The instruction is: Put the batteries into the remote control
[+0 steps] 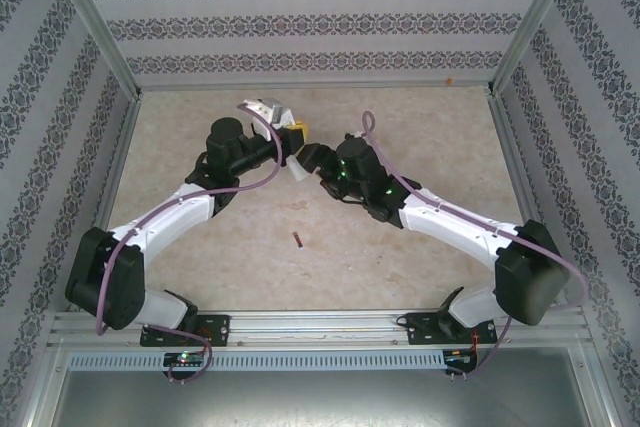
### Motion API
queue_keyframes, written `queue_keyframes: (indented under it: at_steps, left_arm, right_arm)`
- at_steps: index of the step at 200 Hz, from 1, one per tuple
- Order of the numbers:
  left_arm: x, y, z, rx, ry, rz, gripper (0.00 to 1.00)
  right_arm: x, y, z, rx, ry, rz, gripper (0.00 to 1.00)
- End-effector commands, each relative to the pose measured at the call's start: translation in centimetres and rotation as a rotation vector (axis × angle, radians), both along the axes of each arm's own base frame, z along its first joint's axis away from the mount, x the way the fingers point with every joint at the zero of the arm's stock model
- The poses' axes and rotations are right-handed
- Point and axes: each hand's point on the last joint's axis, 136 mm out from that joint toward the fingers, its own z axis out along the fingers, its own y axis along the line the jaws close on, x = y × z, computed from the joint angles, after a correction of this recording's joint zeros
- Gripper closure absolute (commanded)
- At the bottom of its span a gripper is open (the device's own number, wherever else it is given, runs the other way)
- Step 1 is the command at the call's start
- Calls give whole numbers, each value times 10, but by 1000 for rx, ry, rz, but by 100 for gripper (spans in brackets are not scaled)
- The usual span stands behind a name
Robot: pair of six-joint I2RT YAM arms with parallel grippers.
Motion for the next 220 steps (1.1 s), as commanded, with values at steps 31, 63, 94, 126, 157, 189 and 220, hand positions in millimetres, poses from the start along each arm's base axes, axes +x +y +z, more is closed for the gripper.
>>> queue_keyframes:
  at_steps: [31,63,94,126,157,189,220]
  left_arm:
    - [9,11,53,114,-249,87,100]
    - [13,12,45,131,-234,99,100]
    - [15,11,46,67,-192,99,100]
    - [18,7,43,2,-77,90,100]
    - [13,-10,42,-104,65,-8,100]
    - [11,-20,51,-253,185,-58,100]
    - [12,-28,50,-326,262,-93,100]
  right_arm:
    - [-26,-74,-41,-206,124,-68,21]
    - [-25,-65,-17,-192,-56,48,12]
    - [-28,-20,22,-160,-287,338,5]
    - [-14,-37,32,-508,-600,411,3]
    - [-11,-29,58,-700,-930,535,3]
    - [1,-13,73,-802,-1085,606,7]
    - [13,3,74,-766,-1054,635,16]
